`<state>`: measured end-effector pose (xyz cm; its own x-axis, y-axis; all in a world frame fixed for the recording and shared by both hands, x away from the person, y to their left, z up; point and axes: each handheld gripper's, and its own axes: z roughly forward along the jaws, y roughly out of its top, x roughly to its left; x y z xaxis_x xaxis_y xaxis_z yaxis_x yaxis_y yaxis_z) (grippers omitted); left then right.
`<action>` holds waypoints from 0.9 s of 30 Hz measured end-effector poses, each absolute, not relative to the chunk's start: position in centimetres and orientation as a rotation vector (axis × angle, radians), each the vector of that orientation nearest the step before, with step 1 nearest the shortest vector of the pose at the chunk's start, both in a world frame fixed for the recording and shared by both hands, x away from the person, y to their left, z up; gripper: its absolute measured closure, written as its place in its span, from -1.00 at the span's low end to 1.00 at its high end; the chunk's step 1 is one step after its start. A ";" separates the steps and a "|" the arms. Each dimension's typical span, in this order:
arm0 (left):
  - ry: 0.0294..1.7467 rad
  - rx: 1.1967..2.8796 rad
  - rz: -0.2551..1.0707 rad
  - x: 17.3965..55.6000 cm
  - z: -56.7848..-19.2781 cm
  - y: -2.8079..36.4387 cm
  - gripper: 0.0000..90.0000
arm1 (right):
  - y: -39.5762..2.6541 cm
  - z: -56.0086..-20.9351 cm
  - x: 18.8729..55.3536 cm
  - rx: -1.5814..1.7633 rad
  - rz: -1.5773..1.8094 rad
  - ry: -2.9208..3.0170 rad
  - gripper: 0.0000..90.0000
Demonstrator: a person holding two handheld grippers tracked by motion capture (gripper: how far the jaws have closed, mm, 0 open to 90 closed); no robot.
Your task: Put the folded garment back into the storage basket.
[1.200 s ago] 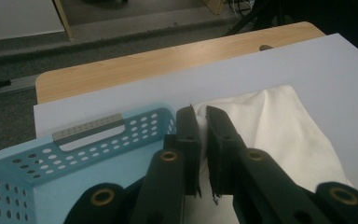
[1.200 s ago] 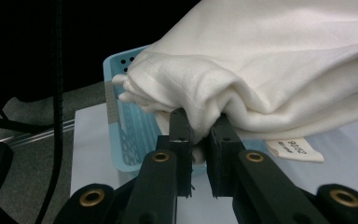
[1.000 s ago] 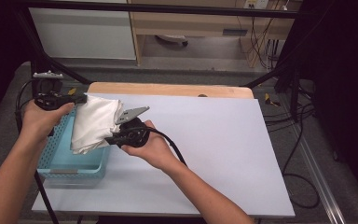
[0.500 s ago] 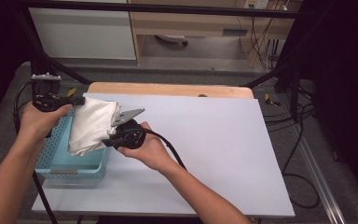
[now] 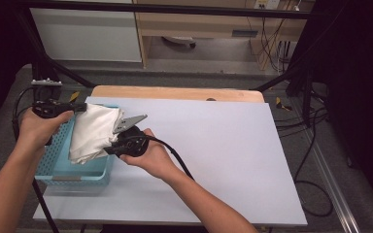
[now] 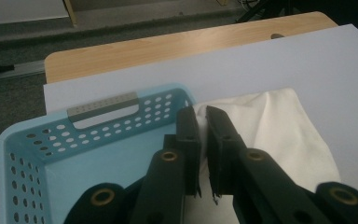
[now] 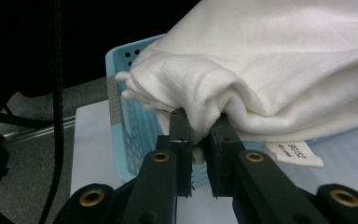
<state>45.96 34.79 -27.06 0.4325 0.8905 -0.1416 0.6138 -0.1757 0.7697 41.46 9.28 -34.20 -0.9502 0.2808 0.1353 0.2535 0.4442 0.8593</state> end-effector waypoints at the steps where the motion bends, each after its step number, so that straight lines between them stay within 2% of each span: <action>1: 1.279 1.892 0.438 45.9 -27.1 34.8 0.87 | 9.3 -34.2 41.4 0.494 1.567 2.649 0.82; 27: 1.299 1.896 0.434 45.8 -27.7 35.6 0.87 | 10.7 -35.0 41.2 0.486 1.565 2.665 0.82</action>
